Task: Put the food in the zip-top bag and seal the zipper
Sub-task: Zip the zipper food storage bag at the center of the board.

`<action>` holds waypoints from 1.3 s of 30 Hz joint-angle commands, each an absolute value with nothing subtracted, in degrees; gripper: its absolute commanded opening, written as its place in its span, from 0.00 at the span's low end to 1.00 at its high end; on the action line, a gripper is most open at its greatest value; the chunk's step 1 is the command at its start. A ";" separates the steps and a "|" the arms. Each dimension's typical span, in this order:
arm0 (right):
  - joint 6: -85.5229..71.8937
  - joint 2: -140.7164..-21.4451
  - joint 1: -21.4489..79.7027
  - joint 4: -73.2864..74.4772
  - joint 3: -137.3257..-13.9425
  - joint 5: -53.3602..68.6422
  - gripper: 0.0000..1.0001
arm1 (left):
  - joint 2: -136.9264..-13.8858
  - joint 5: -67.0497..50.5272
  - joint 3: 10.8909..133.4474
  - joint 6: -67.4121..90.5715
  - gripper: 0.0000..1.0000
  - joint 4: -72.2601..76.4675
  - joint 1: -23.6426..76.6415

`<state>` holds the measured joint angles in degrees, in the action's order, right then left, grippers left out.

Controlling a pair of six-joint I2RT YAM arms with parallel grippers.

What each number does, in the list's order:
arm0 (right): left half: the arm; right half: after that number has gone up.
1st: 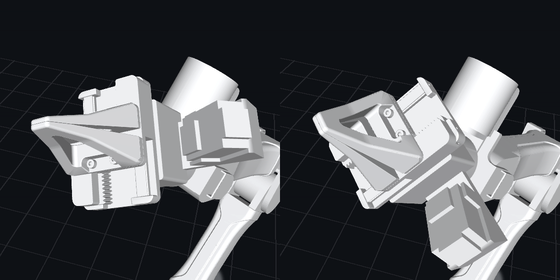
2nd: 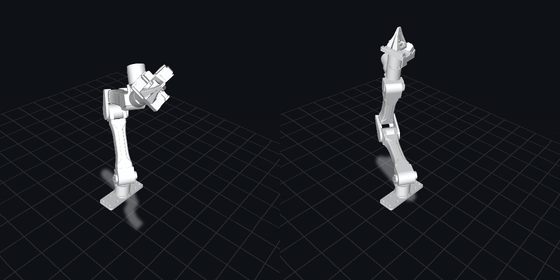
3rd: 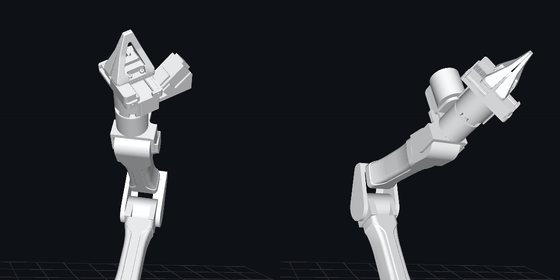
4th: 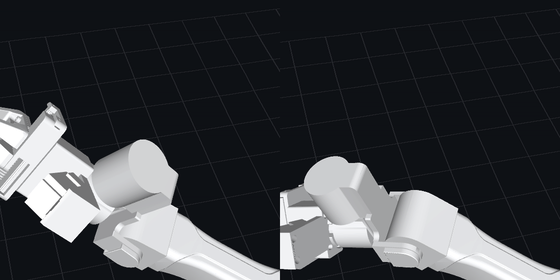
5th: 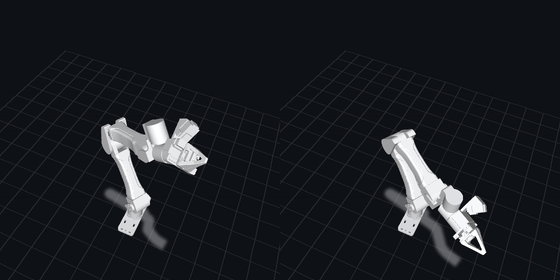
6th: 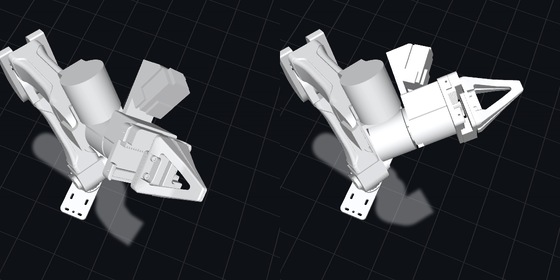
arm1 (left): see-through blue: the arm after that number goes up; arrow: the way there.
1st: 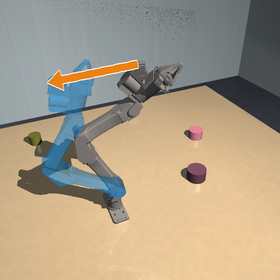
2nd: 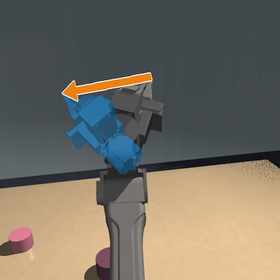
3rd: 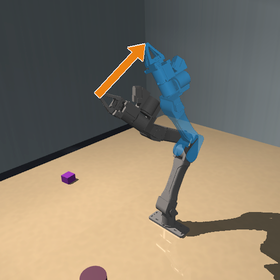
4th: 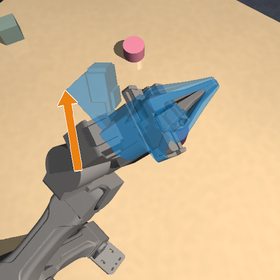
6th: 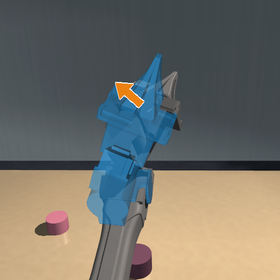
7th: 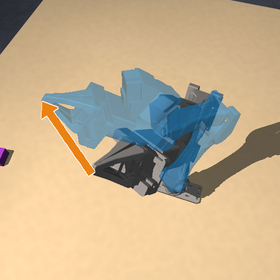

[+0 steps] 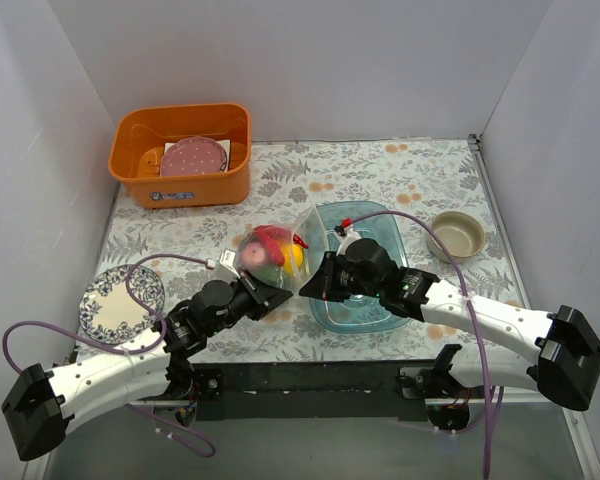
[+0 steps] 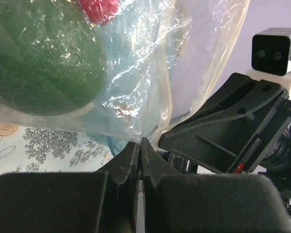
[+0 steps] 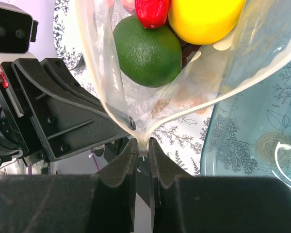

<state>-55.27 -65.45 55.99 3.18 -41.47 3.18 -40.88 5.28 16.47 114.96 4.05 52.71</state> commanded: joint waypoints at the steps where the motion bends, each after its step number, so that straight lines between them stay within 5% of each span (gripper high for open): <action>1: -53.53 -65.92 54.67 1.14 -44.21 0.26 0.01 | -41.48 2.11 15.03 131.04 0.00 1.49 52.91; 30: -53.78 -68.21 53.17 -2.46 -44.57 3.60 0.01 | -38.33 -1.15 9.76 131.48 0.00 5.08 53.00; 32: -55.28 -67.42 53.44 -4.39 -41.67 4.65 0.01 | -37.62 -0.62 9.84 131.66 0.18 6.67 53.00; 39: -61.78 -64.86 56.15 -10.45 -35.86 4.22 0.01 | -40.51 2.37 12.13 130.51 0.47 10.80 52.91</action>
